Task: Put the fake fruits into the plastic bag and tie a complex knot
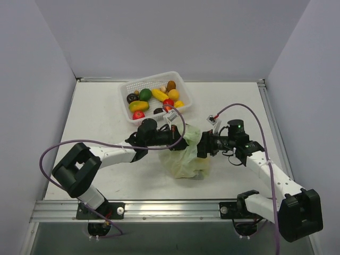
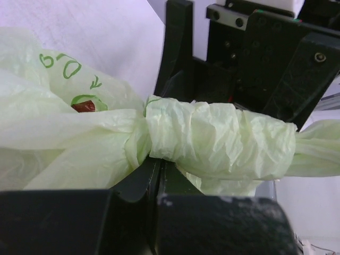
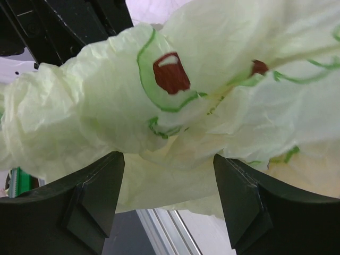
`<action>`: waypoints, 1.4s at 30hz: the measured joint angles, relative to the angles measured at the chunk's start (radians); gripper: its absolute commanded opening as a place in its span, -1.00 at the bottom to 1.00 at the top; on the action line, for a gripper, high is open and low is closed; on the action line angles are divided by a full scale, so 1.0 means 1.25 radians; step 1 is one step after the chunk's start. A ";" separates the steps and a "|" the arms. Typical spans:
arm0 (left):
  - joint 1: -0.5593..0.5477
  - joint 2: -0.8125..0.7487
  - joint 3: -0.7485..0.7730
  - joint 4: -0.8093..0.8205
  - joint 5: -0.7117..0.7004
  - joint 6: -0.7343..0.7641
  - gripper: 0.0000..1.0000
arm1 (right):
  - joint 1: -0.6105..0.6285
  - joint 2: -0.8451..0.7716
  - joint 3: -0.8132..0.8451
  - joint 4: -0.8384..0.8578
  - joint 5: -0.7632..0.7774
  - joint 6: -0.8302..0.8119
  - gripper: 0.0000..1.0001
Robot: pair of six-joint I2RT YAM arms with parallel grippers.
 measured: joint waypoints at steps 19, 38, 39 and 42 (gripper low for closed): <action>0.044 0.139 0.016 0.346 0.240 -0.196 -1.00 | 0.151 0.073 -0.014 0.306 0.072 0.287 0.65; 0.032 0.185 0.065 0.417 0.231 -0.274 -1.00 | 0.079 -0.019 0.057 0.084 0.040 0.168 0.73; 0.032 0.179 0.061 0.418 0.230 -0.274 -1.00 | 0.072 -0.030 0.077 0.044 0.034 0.144 0.77; 0.032 0.171 0.055 0.425 0.229 -0.273 -1.00 | 0.049 -0.064 0.118 -0.055 0.022 0.076 0.86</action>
